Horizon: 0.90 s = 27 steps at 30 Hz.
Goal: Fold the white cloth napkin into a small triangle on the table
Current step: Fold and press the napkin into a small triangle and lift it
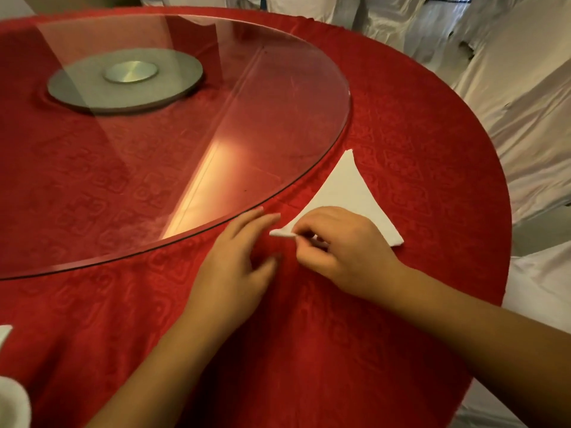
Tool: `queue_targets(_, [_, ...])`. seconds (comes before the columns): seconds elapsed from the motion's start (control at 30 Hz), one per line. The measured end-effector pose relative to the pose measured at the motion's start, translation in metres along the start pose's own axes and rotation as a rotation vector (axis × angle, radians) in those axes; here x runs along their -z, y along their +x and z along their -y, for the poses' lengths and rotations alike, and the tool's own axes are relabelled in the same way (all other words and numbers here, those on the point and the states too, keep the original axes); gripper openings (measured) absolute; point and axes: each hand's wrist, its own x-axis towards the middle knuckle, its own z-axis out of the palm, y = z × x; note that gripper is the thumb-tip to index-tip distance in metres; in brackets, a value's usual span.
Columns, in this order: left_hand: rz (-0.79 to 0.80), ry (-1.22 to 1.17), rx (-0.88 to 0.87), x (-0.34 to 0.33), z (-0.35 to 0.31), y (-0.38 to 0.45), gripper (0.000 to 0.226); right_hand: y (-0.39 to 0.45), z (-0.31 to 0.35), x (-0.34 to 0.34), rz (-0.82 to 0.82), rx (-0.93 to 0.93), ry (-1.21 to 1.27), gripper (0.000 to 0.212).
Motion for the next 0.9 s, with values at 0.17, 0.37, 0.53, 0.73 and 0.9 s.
queue_targets(0.17, [0.170, -0.166, -0.094, -0.005, -0.007, 0.045, 0.040, 0.011, -0.010, 0.016, -0.011, -0.138, 0.280, 0.007])
queue_targets(0.37, [0.202, -0.337, -0.061, -0.022, -0.012, 0.084, 0.015, 0.001, -0.039, 0.030, -0.032, -0.351, 0.341, 0.027])
queue_targets(0.53, [0.106, -0.400, 0.016, -0.045, -0.014, 0.117, 0.011, -0.035, -0.061, 0.035, -0.024, -0.544, 0.021, 0.049])
queue_targets(0.73, [0.030, -0.352, 0.134, -0.082, -0.010, 0.155, 0.011, -0.055, -0.069, 0.036, -0.079, -0.574, -0.024, 0.040])
queue_targets(0.9, [0.022, -0.140, 0.194, -0.108, -0.003, 0.174, 0.024, -0.063, -0.075, 0.037, -0.125, -0.607, 0.017, 0.032])
